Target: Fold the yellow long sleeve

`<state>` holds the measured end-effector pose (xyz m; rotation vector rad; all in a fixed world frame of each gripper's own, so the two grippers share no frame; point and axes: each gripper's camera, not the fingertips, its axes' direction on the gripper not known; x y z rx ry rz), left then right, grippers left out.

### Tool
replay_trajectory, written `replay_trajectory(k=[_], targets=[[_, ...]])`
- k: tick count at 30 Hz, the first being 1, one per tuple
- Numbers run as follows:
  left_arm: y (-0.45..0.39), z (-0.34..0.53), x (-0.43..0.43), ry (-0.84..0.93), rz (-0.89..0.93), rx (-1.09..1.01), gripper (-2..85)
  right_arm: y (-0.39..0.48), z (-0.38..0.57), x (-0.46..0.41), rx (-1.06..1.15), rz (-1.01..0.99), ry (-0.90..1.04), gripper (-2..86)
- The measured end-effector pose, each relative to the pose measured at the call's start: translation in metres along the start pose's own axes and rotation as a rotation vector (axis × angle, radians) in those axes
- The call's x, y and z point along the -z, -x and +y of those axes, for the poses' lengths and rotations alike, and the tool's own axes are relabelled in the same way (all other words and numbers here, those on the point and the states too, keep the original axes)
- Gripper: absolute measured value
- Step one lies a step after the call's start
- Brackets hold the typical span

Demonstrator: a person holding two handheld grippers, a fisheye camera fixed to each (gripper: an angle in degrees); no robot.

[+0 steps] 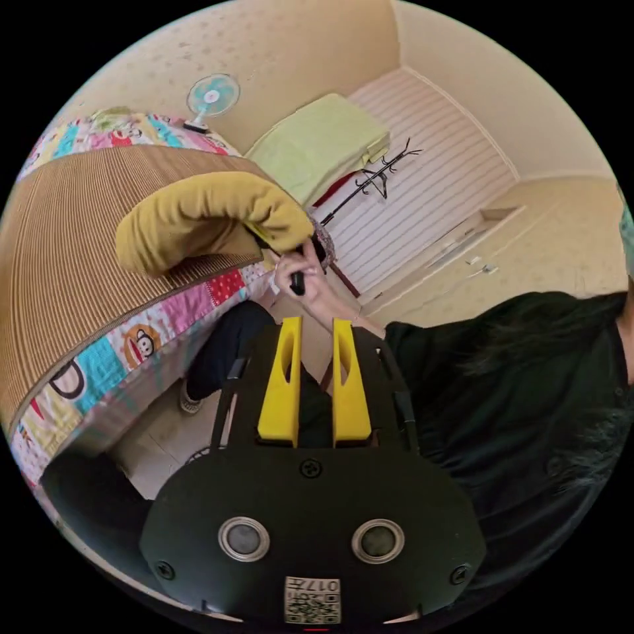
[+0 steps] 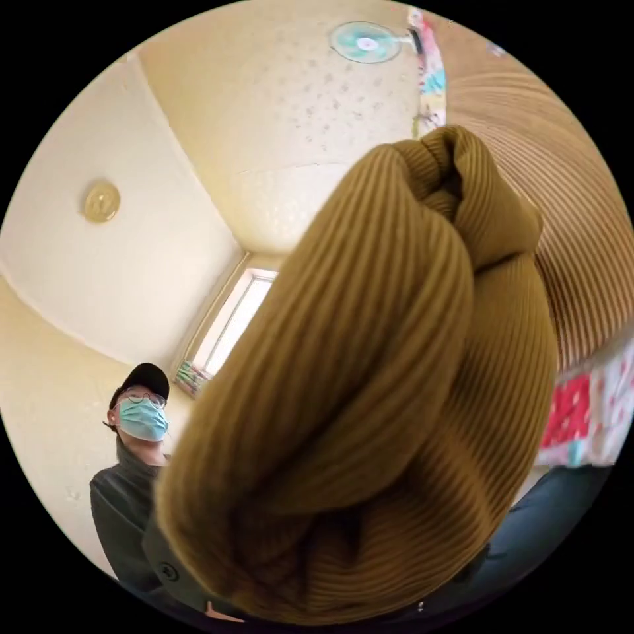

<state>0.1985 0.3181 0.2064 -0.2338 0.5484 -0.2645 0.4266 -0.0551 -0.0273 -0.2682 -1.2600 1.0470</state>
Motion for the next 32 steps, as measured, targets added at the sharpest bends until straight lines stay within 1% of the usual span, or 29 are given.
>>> replay_trajectory(k=[2,4,5,7,9,10,11,12,13,14,16,17,18,20,21,23,24,25,27,28,29,30,31,32], targets=[[-0.011,0.018,0.02,-0.017,-0.095,-0.028,7.3,0.06,-0.057,0.002,0.181,0.132,0.013,15.3],[-0.016,0.04,0.039,-0.037,-0.174,-0.027,7.1,0.1,-0.095,0.004,0.269,0.254,0.024,14.2],[-0.014,0.057,0.051,-0.056,-0.199,-0.009,7.0,0.115,-0.118,0.011,0.264,0.318,0.007,13.5],[-0.002,0.082,0.067,-0.084,-0.191,0.051,6.9,0.121,-0.145,0.031,0.214,0.406,-0.059,12.3],[0.022,0.114,0.089,-0.143,-0.13,0.166,6.8,0.111,-0.158,0.061,0.14,0.525,-0.117,11.0],[0.027,0.122,0.095,-0.166,-0.113,0.192,6.8,0.096,-0.153,0.089,0.024,0.617,-0.18,10.1],[0.037,0.136,0.107,-0.21,-0.086,0.235,6.8,0.081,-0.133,0.12,-0.117,0.7,-0.285,9.2],[0.044,0.149,0.119,-0.251,-0.081,0.266,6.8,0.075,-0.117,0.137,-0.186,0.735,-0.345,8.9],[0.047,0.155,0.125,-0.268,-0.089,0.279,6.9,0.07,-0.077,0.163,-0.28,0.8,-0.48,8.5],[0.05,0.165,0.137,-0.298,-0.118,0.303,6.9,0.072,-0.031,0.18,-0.303,0.848,-0.617,6.3],[0.055,0.18,0.154,-0.344,-0.167,0.338,7.0,0.066,0.032,0.192,-0.313,0.86,-0.728,3.9],[0.059,0.19,0.164,-0.375,-0.19,0.365,7.0,0.056,0.067,0.195,-0.358,0.856,-0.732,2.9],[0.065,0.199,0.173,-0.404,-0.204,0.395,6.9,0.05,0.083,0.193,-0.38,0.859,-0.721,2.6],[0.078,0.209,0.184,-0.434,-0.209,0.447,6.9,0.037,0.133,0.175,-0.436,0.929,-0.648,1.3],[0.089,0.213,0.19,-0.441,-0.203,0.479,6.9,0.035,0.142,0.167,-0.441,0.956,-0.622,1.2],[0.103,0.212,0.199,-0.433,-0.196,0.504,6.5,0.041,0.168,0.124,-0.421,1.087,-0.494,0.7],[0.108,0.207,0.206,-0.424,-0.217,0.497,6.1,0.046,0.172,0.112,-0.402,1.122,-0.468,0.6],[0.109,0.203,0.21,-0.418,-0.239,0.489,5.8,0.06,0.178,0.086,-0.35,1.194,-0.422,0.5],[0.106,0.18,0.225,-0.372,-0.385,0.443,5.2,0.093,0.18,0.042,-0.219,1.331,-0.349,0.4],[0.104,0.173,0.228,-0.348,-0.431,0.428,5.1,0.119,0.179,0.009,-0.118,1.473,-0.302,0.3],[0.102,0.16,0.232,-0.292,-0.531,0.418,5.2,0.144,0.182,-0.025,-0.012,1.643,-0.295,0.3],[0.1,0.15,0.237,-0.259,-0.633,0.446,5.4,0.156,0.185,-0.043,0.041,1.726,-0.305,0.3],[0.099,0.148,0.241,-0.265,-0.672,0.464,5.6,0.177,0.195,-0.076,0.151,1.86,-0.344,0.3],[0.095,0.145,0.249,-0.311,-0.704,0.489,5.9,0.194,0.207,-0.105,0.257,1.936,-0.408,0.3]])
